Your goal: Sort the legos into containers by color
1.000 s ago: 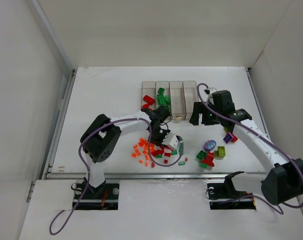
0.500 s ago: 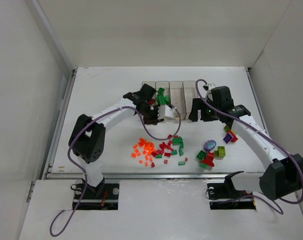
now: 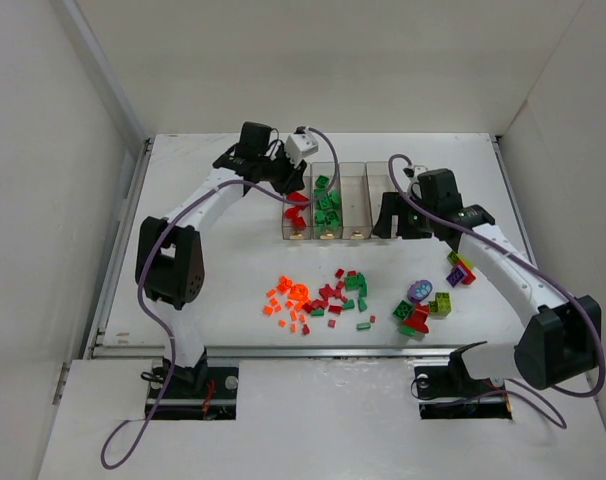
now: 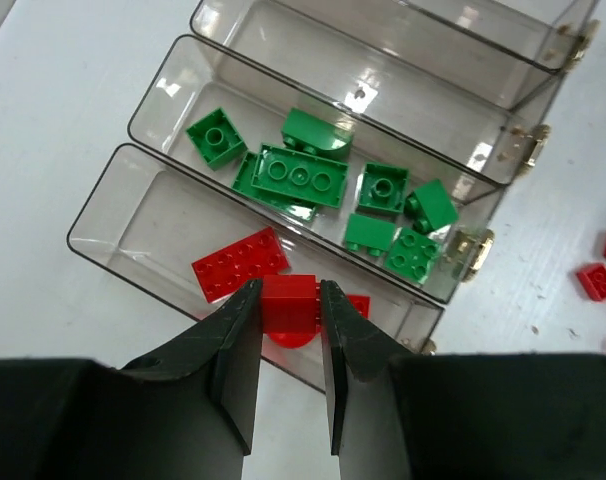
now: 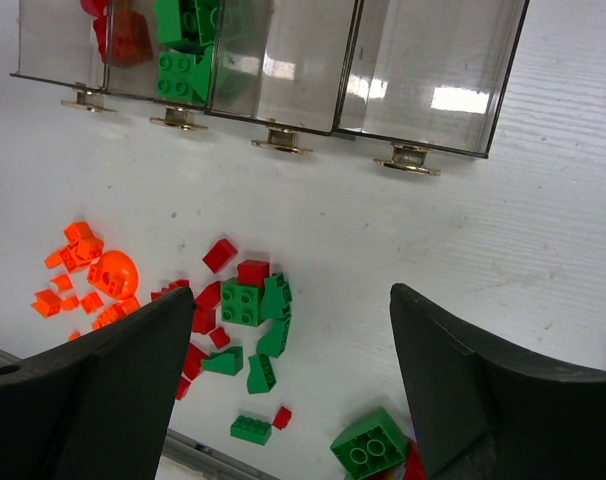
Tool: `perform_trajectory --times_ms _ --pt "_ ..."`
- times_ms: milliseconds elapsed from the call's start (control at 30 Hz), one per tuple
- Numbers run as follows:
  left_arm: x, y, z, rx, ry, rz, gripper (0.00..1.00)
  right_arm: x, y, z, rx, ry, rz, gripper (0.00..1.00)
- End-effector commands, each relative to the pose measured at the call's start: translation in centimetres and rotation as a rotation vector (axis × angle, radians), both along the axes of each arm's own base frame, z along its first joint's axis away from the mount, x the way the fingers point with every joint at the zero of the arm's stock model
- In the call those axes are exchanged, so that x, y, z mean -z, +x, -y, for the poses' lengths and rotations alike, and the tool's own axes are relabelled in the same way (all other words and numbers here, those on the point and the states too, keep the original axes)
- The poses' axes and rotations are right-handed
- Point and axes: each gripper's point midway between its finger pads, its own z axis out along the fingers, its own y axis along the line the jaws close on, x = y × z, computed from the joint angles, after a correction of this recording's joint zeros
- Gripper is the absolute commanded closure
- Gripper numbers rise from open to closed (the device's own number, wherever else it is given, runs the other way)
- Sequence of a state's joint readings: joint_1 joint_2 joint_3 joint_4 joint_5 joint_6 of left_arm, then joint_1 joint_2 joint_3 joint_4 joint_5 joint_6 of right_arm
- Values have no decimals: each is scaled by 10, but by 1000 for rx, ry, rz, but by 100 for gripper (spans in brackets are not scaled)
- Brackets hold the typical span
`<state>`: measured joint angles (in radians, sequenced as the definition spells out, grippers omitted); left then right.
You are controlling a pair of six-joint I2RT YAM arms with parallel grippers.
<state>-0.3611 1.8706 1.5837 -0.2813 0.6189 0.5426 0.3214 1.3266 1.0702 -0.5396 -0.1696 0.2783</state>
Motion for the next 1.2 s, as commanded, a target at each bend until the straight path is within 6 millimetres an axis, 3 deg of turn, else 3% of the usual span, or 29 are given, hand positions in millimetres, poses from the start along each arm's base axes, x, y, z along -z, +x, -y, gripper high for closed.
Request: perform_trajectory --times_ms 0,100,233,333,433,567,767,1067,1167 --pt "-6 21 4 -62 2 43 100 -29 14 -11 14 55 90 16" --pt "-4 29 1 -69 28 81 95 -26 9 -14 23 47 70 16" --pt "10 32 -3 -72 59 91 79 -27 5 -17 40 37 70 16" --pt "10 30 1 -62 70 102 53 -25 0 -24 33 18 67 16" --pt "16 31 0 -75 75 88 39 -19 -4 -29 27 -21 64 16" --pt "23 28 -8 -99 74 55 31 -10 -10 -39 18 -34 35 16" --pt "22 21 -18 -80 94 98 22 0 -12 -51 15 -45 15 15" --pt "32 23 -15 -51 101 93 22 -1 -9 -60 18 -15 14 15" --pt "43 19 -11 -21 100 58 32 0 -10 -59 30 -20 6 15"
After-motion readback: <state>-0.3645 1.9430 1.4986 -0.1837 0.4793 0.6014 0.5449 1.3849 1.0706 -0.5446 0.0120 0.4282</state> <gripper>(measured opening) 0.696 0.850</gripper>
